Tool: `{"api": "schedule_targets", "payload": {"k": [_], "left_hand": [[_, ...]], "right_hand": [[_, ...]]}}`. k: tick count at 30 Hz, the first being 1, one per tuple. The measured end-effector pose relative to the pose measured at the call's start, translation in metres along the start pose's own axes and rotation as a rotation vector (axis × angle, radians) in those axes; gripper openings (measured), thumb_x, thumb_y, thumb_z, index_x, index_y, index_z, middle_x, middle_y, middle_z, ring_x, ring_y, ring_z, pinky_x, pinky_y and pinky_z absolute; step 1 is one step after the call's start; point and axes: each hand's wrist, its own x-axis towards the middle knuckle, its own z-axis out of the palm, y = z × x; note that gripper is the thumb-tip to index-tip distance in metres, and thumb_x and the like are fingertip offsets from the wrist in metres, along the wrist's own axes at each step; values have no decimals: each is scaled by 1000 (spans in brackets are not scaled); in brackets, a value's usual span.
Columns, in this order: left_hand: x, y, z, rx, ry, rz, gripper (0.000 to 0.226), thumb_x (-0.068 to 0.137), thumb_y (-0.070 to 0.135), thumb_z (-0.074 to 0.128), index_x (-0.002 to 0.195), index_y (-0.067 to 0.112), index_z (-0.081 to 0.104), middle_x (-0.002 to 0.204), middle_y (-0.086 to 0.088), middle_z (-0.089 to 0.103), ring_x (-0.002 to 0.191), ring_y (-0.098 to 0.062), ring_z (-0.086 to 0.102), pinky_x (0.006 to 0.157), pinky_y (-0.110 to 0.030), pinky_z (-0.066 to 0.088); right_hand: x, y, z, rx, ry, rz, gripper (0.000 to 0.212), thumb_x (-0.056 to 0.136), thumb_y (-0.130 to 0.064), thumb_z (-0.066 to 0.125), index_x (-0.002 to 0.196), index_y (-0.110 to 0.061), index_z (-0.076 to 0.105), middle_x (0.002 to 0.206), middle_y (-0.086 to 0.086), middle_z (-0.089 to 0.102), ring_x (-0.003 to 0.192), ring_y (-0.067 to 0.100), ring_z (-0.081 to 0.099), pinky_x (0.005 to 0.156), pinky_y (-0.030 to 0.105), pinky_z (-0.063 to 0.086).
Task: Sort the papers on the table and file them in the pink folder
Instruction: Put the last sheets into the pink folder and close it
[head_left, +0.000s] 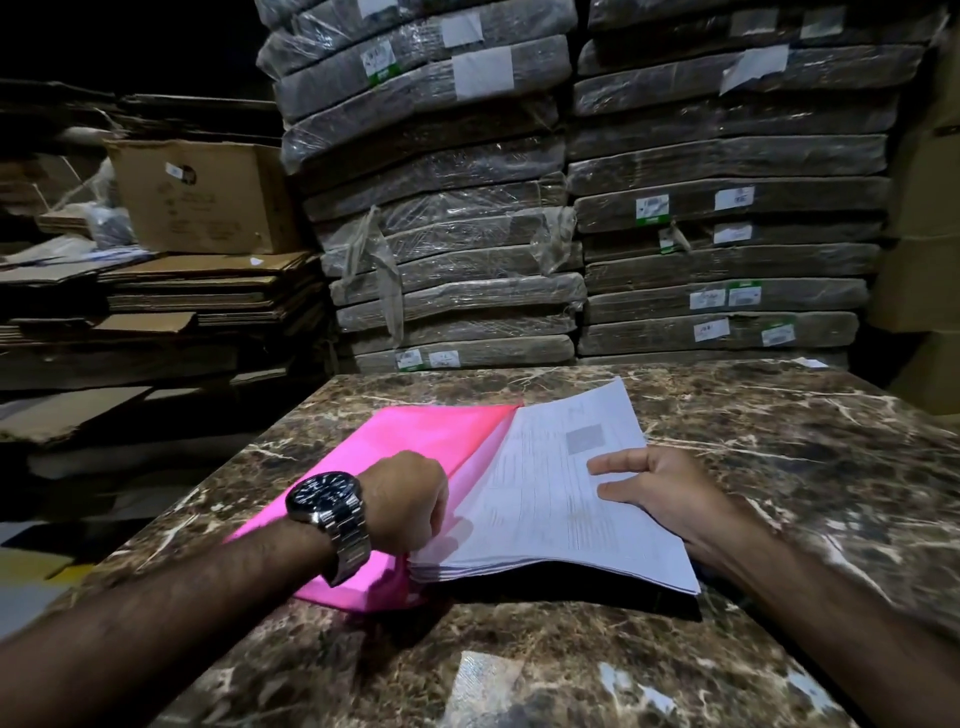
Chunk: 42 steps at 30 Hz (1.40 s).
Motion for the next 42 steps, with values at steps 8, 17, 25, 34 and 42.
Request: {"api": "schedule_targets", "payload": {"k": [8,17,25,34,42], "left_hand": [[-29,-7,10,69,-23,5,23,77,9,52,85,14,73,93,-6,70,87,-26,67,75,-33,56],[-44,3,17,42,41,-16,34,88,19,56,121,23,47,113,-3,56,99,-25,59,82,-37,51],[-39,10,25,-70,239,16,44,89,29,50,131,19,38,109,-4,57,99,-30,59,82,-40,50],[2,15,20,19,176,-185,14,79,17,59,69,14,51,63,-4,48,66,-30,55,57,-31,41],[13,16,23,-54,319,-149,20,89,22,48,71,12,49,88,-15,67,81,-34,62,60,-32,35]], "right_hand": [[-8,3,15,-16,48,-29,19,81,6,68,92,-8,74,94,8,73,71,25,71,52,23,52],[-13,6,31,44,92,-40,19,81,8,66,92,-5,73,94,11,72,77,30,72,56,27,57],[-4,6,56,5,130,-79,21,80,6,67,93,-9,73,96,8,72,78,26,71,61,26,54],[10,1,81,-17,77,-75,21,78,5,68,89,-12,73,94,11,73,77,28,72,63,30,58],[28,-4,115,-20,7,-70,18,80,4,64,83,-13,71,87,10,72,71,23,69,60,24,57]]}}
